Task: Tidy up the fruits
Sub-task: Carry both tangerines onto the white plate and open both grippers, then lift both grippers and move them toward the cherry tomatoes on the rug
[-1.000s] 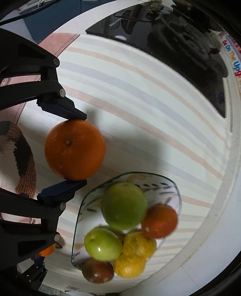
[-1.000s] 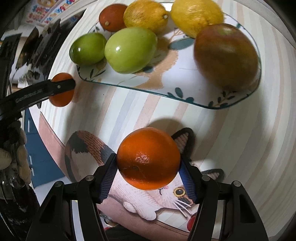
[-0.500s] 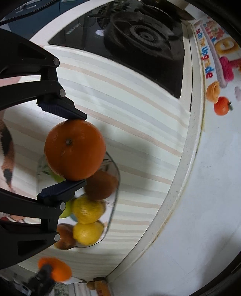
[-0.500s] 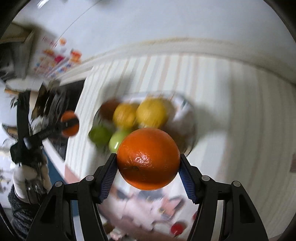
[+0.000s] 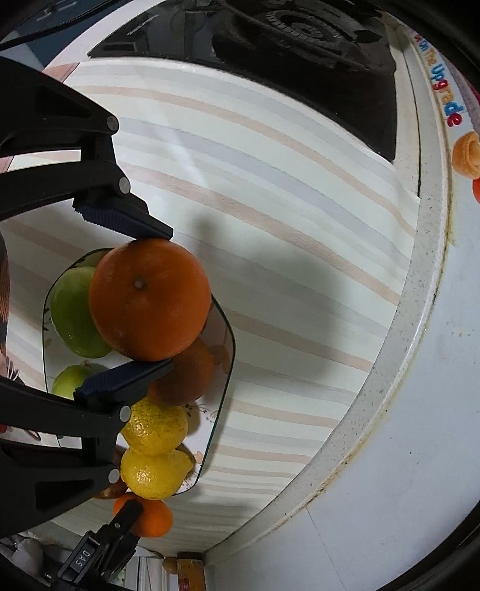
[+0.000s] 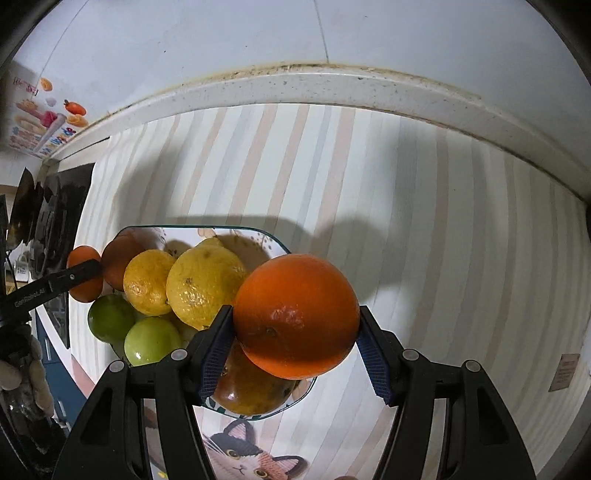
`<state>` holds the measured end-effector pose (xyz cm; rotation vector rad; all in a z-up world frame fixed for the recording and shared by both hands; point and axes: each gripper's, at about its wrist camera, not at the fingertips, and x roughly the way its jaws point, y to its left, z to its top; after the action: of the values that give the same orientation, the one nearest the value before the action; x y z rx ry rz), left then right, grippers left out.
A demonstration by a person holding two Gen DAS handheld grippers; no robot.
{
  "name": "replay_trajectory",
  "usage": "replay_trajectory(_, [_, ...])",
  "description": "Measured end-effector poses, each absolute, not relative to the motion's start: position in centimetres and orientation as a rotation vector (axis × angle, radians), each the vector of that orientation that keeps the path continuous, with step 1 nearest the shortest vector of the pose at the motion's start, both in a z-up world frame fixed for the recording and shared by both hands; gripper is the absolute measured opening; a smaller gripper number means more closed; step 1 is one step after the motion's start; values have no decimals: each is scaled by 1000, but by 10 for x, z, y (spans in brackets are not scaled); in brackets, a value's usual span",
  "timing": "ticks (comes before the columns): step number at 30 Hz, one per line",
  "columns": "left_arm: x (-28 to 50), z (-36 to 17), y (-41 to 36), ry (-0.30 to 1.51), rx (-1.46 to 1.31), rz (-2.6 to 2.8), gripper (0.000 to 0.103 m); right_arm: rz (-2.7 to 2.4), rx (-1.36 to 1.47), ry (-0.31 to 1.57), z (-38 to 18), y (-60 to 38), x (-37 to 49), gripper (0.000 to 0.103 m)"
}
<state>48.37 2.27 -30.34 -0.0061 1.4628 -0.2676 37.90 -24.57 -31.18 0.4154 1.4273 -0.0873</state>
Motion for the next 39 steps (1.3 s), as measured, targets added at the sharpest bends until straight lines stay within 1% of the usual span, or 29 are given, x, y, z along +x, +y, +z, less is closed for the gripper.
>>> replay_trajectory(3, [484, -307, 25, 1491, -63, -284, 62, -68, 438, 1452, -319, -245, 386, 68])
replay_trajectory(11, [491, -311, 32, 1533, -112, -275, 62, -41, 507, 1483, -331, -248, 386, 69])
replay_trajectory(13, [492, -311, 34, 1537, -123, -276, 62, -36, 511, 1484, -330, -247, 386, 73])
replay_trajectory(14, [492, -310, 34, 1537, -123, -275, 62, -24, 518, 1483, -329, -245, 386, 81])
replay_trajectory(15, [492, -310, 34, 1536, -125, -274, 62, -18, 519, 1481, -329, -244, 386, 84])
replay_trajectory(19, [488, -306, 32, 1537, -118, -269, 62, -15, 494, 1483, -326, -240, 386, 85])
replay_trajectory(21, [487, -304, 33, 1534, -125, -267, 62, -20, 490, 1483, -325, -241, 385, 90])
replay_trajectory(26, [482, -291, 37, 1510, -120, -250, 62, -47, 445, 1456, -314, -240, 380, 95])
replay_trajectory(27, [480, -286, 36, 1493, -105, -243, 63, -50, 432, 1445, -309, -239, 378, 95])
replay_trajectory(29, [475, -276, 37, 1460, -75, -219, 73, -60, 403, 1417, -297, -237, 372, 95])
replay_trajectory(31, [466, -264, 38, 1418, -52, -193, 76, -63, 382, 1392, -285, -234, 366, 95])
replay_trajectory(32, [461, -258, 37, 1399, -35, -183, 81, -71, 363, 1381, -279, -231, 361, 95])
replay_trajectory(39, [398, -224, 37, 1252, 69, -108, 82, -75, 269, 1333, -246, -212, 316, 95])
